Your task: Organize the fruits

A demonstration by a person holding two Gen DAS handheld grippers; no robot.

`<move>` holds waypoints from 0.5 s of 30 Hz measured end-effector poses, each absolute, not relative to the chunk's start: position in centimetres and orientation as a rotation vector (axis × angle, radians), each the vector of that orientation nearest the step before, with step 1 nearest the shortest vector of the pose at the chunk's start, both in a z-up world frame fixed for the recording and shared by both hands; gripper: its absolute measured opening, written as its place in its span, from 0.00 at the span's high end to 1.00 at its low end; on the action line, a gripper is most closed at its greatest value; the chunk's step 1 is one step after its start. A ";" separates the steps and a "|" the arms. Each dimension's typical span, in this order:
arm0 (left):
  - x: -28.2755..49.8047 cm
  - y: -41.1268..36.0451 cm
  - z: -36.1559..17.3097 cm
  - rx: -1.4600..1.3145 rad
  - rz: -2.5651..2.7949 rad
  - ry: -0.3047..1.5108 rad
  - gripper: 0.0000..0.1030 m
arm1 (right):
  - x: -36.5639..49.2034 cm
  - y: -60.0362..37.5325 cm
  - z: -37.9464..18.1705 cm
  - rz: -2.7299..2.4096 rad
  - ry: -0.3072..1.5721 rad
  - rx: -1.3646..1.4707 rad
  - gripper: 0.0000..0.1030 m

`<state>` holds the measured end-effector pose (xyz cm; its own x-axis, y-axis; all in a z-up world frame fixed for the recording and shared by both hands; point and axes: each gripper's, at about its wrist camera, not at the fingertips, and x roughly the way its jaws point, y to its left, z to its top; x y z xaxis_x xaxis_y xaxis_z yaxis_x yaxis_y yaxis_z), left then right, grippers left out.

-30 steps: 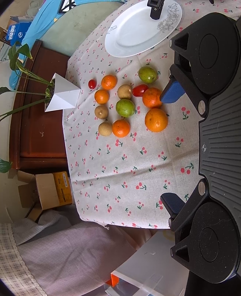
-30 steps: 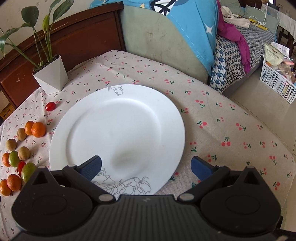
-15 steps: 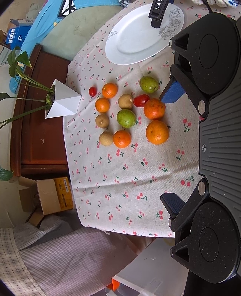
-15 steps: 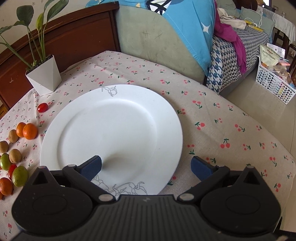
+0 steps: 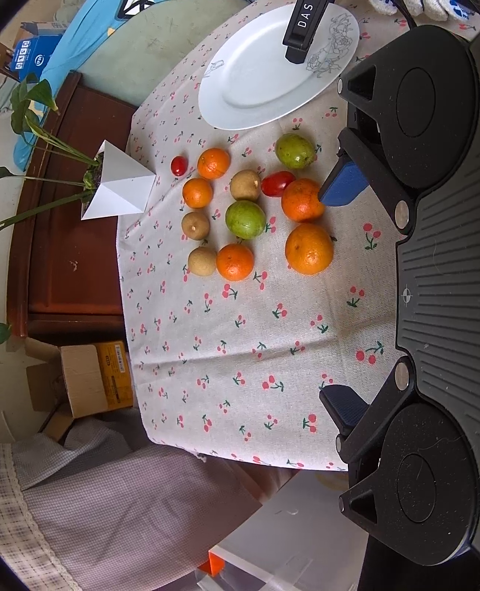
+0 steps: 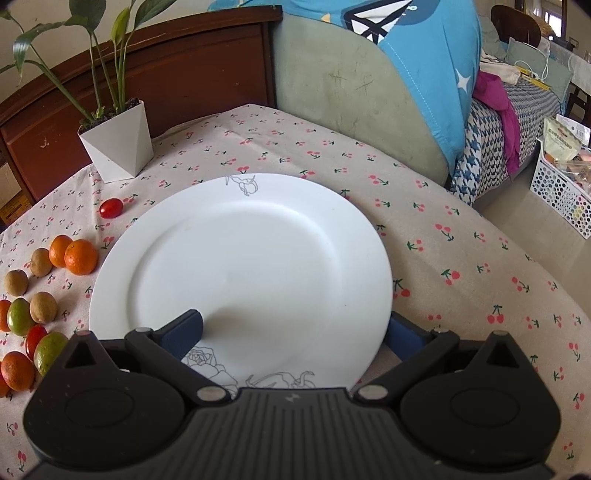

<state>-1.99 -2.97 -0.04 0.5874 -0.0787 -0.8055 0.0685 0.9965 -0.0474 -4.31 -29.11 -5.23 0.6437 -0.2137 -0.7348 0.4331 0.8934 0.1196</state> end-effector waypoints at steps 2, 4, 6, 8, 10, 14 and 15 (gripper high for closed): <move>-1.9 -2.8 0.0 -0.015 -0.080 0.936 0.00 | -4.0 -28.8 -5.2 -0.368 0.790 0.290 0.01; -1.9 -2.7 -0.1 -0.013 -0.075 0.936 0.00 | -3.7 -28.4 -5.2 -0.359 0.791 0.289 0.00; -1.8 -2.7 -0.1 -0.016 -0.077 0.939 0.00 | -3.5 -27.9 -5.1 -0.336 0.801 0.276 0.01; -1.9 -2.6 -0.1 -0.013 -0.073 0.939 0.00 | -3.6 -27.5 -4.9 -0.337 0.808 0.267 0.01; -1.9 -2.6 0.0 -0.011 -0.071 0.934 0.00 | -4.2 -27.1 -4.5 -0.348 0.803 0.269 0.01; -1.9 -2.4 0.2 -0.017 -0.071 0.931 0.00 | -5.2 -25.8 -3.2 -0.325 0.769 0.233 0.01; -1.9 -2.4 0.2 -0.016 -0.070 0.930 0.00 | -5.5 -25.2 -2.7 -0.309 0.757 0.214 0.01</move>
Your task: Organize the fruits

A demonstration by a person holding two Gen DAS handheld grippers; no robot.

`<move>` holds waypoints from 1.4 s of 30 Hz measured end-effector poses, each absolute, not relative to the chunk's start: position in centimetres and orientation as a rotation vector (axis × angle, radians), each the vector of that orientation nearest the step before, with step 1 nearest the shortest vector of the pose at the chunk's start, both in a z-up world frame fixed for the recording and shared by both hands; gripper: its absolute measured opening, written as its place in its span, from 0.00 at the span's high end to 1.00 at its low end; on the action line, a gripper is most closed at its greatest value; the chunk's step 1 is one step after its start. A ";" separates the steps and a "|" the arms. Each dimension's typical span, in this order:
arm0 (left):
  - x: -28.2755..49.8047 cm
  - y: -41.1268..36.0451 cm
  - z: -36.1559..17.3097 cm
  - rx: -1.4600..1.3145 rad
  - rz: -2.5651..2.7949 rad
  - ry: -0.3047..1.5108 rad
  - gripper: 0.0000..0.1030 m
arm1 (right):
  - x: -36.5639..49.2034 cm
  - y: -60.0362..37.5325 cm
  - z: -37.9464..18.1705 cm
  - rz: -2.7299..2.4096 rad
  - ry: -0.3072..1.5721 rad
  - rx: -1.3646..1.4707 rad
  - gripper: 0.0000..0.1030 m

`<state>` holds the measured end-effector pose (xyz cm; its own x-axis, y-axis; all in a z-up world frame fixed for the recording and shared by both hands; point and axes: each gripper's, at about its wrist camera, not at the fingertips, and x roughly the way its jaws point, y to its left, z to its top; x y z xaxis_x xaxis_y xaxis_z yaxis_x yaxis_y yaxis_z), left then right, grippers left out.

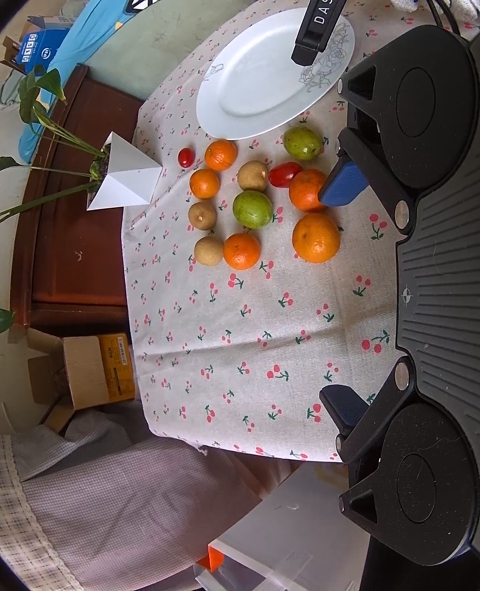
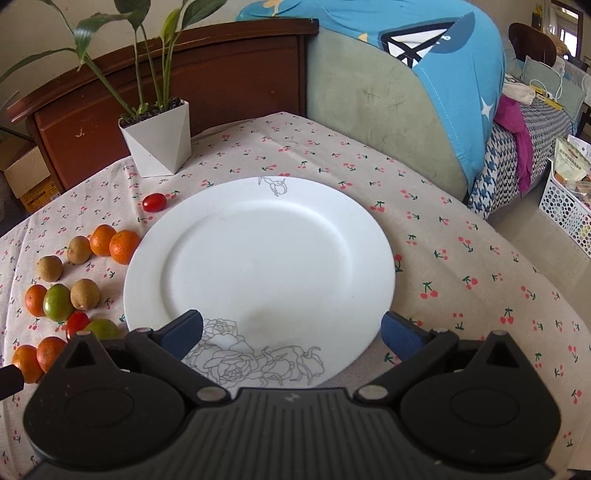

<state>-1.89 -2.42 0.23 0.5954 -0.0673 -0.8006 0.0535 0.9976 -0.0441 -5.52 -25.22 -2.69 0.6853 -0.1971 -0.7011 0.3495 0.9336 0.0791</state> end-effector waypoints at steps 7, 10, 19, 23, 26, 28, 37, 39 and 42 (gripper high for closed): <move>-2.0 -2.3 0.2 0.002 -0.061 0.929 0.00 | -6.6 -22.2 -2.1 -0.190 0.739 0.192 0.01; -2.0 -2.2 0.2 0.007 -0.056 0.924 0.00 | -6.9 -21.3 -2.2 -0.165 0.737 0.180 0.04; -2.1 -2.0 0.0 0.031 -0.036 0.922 0.00 | -7.2 -20.2 -2.3 -0.097 0.756 0.226 0.14; -2.1 -2.1 -0.2 0.041 -0.030 0.921 0.00 | -7.2 -20.0 -2.4 -0.088 0.762 0.228 0.20; -2.2 -2.1 -0.3 0.046 -0.029 0.922 0.00 | -7.1 -19.9 -2.5 -0.077 0.768 0.236 0.20; -2.2 -2.1 -0.3 0.048 -0.028 0.922 0.00 | -7.1 -19.9 -2.5 -0.071 0.769 0.239 0.21; -1.9 -1.3 -0.4 0.035 -0.003 0.916 0.00 | -7.0 -20.1 -2.6 -0.046 0.762 0.271 0.21; -1.8 -0.8 -0.5 0.025 0.005 0.917 0.00 | -7.0 -20.0 -2.6 -0.036 0.754 0.279 0.21; -1.7 -0.1 -0.7 0.016 0.014 0.915 0.01 | -6.9 -19.8 -2.6 -0.010 0.744 0.283 0.22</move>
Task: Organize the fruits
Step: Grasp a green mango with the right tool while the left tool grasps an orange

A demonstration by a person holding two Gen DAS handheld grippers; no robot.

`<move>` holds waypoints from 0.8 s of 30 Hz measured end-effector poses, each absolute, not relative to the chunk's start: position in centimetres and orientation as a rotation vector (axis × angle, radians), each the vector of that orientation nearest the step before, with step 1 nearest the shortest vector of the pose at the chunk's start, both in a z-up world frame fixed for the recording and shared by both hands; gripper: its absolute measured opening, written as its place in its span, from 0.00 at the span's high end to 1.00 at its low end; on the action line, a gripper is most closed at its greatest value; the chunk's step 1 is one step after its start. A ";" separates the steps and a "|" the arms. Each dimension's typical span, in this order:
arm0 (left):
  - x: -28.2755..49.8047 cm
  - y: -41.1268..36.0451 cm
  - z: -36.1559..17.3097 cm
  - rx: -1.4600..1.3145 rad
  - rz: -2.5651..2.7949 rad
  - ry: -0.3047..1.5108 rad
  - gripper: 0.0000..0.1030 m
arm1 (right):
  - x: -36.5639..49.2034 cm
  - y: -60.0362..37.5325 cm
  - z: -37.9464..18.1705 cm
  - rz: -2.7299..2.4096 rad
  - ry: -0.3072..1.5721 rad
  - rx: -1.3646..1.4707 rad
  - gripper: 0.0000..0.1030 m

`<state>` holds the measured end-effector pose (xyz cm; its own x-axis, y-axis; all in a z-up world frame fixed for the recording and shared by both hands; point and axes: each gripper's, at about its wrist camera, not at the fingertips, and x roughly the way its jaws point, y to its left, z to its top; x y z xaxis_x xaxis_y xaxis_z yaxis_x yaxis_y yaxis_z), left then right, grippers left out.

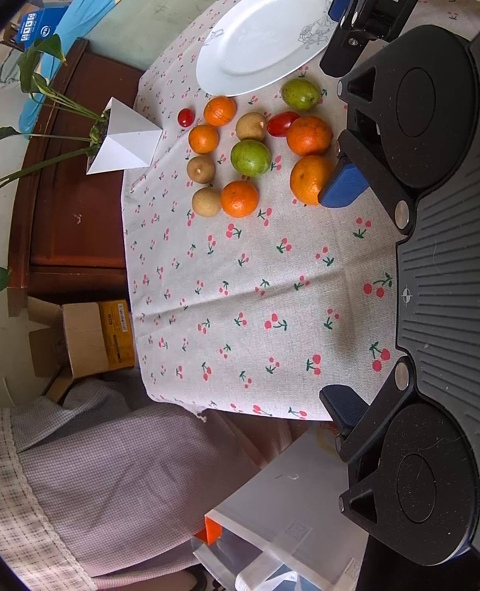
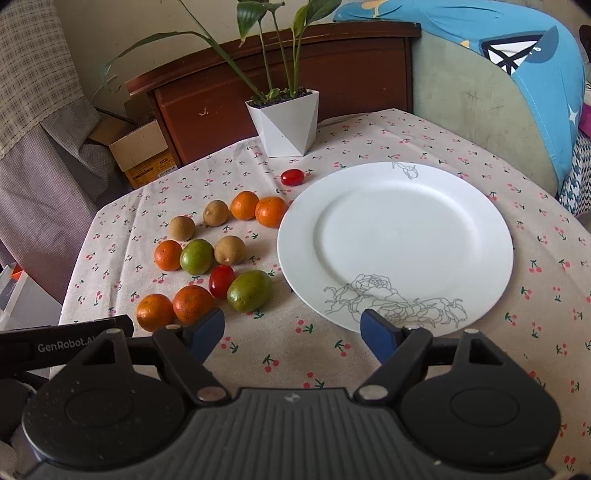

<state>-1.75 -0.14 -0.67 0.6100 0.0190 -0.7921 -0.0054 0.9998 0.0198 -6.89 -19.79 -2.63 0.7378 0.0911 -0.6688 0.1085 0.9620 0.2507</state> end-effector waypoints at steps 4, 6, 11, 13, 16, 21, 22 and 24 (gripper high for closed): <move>-2.0 0.5 -0.4 -0.003 0.019 0.881 0.02 | -6.7 -19.2 -2.7 0.020 0.723 0.269 0.32; -2.0 0.6 -0.2 -0.012 0.009 0.866 0.04 | -6.5 -19.0 -2.8 0.042 0.712 0.269 0.38; -2.1 0.5 -0.3 -0.016 -0.020 0.858 0.11 | -6.0 -19.0 -3.1 0.070 0.700 0.277 0.49; -2.2 0.5 -0.4 -0.021 -0.036 0.851 0.13 | -5.7 -19.0 -3.3 0.084 0.693 0.285 0.52; -2.2 0.4 -0.5 -0.021 -0.060 0.847 0.19 | -5.3 -18.9 -3.5 0.099 0.684 0.289 0.57; -2.3 0.2 -0.7 -0.018 -0.094 0.842 0.23 | -4.5 -18.8 -4.4 0.095 0.694 0.297 0.58; -2.4 0.1 -0.7 -0.017 -0.107 0.837 0.23 | -4.5 -18.8 -4.4 0.096 0.686 0.299 0.58; -2.5 -0.2 -0.7 -0.009 -0.128 0.827 0.23 | -4.3 -18.7 -4.5 0.098 0.681 0.303 0.57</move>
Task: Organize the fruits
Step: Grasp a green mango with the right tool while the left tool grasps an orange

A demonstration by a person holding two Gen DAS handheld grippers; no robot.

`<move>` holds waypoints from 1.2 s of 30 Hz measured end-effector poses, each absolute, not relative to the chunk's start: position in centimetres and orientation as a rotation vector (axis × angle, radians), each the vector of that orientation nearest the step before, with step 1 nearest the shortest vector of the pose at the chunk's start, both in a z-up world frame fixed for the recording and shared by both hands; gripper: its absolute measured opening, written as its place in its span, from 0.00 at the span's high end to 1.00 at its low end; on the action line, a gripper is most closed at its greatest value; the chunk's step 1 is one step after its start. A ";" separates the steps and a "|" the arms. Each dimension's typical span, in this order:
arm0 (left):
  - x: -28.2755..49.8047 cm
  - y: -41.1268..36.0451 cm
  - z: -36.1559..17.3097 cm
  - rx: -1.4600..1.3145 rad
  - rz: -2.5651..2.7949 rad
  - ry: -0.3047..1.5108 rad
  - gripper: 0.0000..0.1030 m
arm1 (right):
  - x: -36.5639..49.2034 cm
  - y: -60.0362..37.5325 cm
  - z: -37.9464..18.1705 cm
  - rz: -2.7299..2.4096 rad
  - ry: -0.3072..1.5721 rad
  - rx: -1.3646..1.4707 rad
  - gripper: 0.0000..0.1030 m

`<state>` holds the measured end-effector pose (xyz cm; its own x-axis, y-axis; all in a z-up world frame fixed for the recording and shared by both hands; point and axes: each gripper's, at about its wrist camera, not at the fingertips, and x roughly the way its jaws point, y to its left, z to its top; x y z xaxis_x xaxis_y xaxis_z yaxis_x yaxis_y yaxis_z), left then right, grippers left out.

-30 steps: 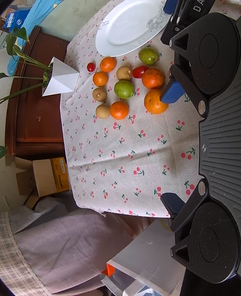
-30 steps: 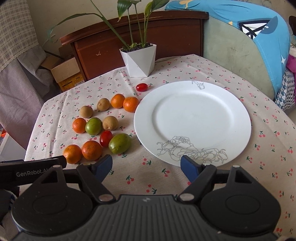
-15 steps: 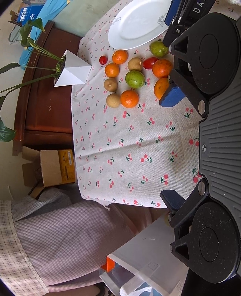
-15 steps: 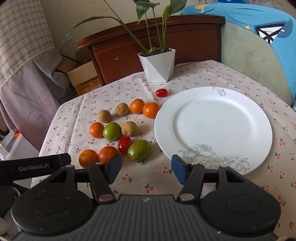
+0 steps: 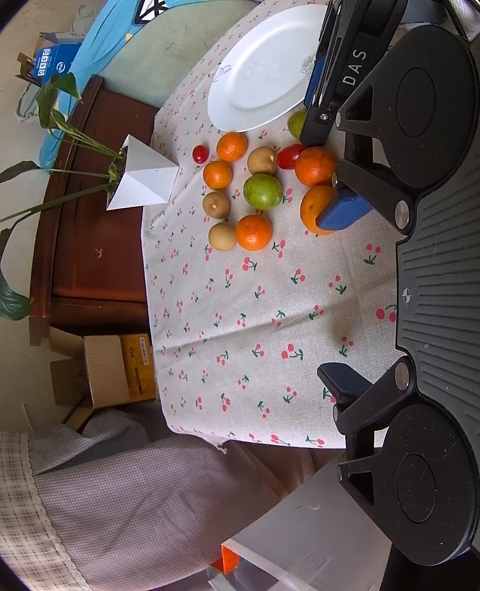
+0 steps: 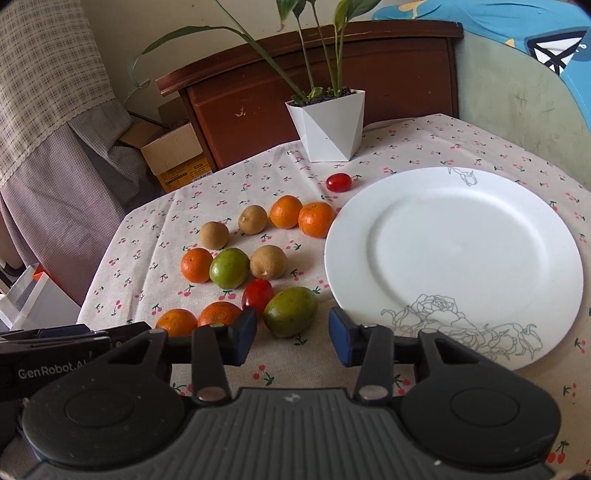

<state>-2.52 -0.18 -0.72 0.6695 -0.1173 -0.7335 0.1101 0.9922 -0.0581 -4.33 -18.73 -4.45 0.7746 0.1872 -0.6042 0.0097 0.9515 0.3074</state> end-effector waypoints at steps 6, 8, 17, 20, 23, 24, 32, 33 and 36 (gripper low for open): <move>-2.5 -0.6 -1.1 -0.010 -0.174 0.813 0.24 | -4.1 -18.6 -4.5 0.099 0.664 0.282 0.61; -2.6 -0.8 -1.1 -0.003 -0.186 0.813 0.24 | -4.1 -18.7 -4.6 0.100 0.660 0.283 0.68; -2.6 -1.2 -1.2 -0.014 -0.222 0.804 0.24 | -4.5 -19.4 -4.2 0.094 0.643 0.330 0.68; -2.6 -1.7 -1.3 -0.011 -0.249 0.790 0.24 | -4.7 -19.7 -3.9 0.093 0.632 0.344 0.68; -2.8 -2.2 -1.2 -0.014 -0.291 0.778 0.24 | -4.9 -20.1 -3.6 0.083 0.619 0.363 0.68; -2.9 -2.4 -1.1 -0.011 -0.300 0.770 0.24 | -5.0 -20.3 -3.5 0.079 0.615 0.370 0.68; -2.1 -3.3 -2.0 0.002 -0.308 0.787 0.37 | -5.2 -21.3 -3.3 0.040 0.601 0.396 0.68; -2.0 -3.4 -2.1 0.003 -0.312 0.788 0.39 | -5.3 -21.4 -3.3 0.035 0.601 0.400 0.68; -2.1 -3.7 -2.3 0.018 -0.319 0.775 0.47 | -5.4 -21.8 -3.4 0.023 0.602 0.412 0.68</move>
<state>-2.06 -3.71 -2.30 0.6691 -0.2761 -0.6899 0.2893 0.9520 -0.1005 -5.38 -21.80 -3.36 0.8263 0.1395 -0.5457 0.0979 0.9185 0.3830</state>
